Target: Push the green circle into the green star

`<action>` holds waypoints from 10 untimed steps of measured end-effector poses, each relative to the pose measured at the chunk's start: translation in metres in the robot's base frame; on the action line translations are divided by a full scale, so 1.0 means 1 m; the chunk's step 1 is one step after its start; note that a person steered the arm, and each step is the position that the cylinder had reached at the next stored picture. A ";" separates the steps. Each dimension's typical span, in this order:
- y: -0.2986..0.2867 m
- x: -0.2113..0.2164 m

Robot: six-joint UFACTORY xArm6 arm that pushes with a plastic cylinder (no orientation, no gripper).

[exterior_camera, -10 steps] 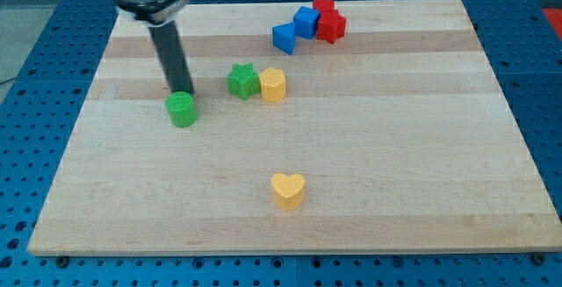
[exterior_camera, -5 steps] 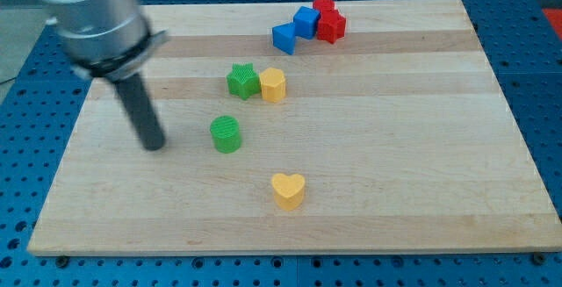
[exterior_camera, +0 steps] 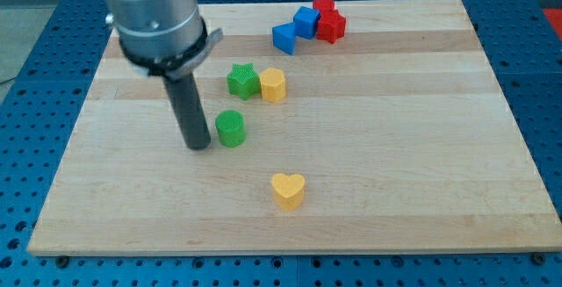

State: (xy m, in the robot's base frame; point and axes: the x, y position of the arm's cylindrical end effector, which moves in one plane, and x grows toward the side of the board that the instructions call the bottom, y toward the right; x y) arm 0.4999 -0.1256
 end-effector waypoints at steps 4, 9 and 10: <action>0.006 -0.049; 0.030 -0.069; 0.019 -0.034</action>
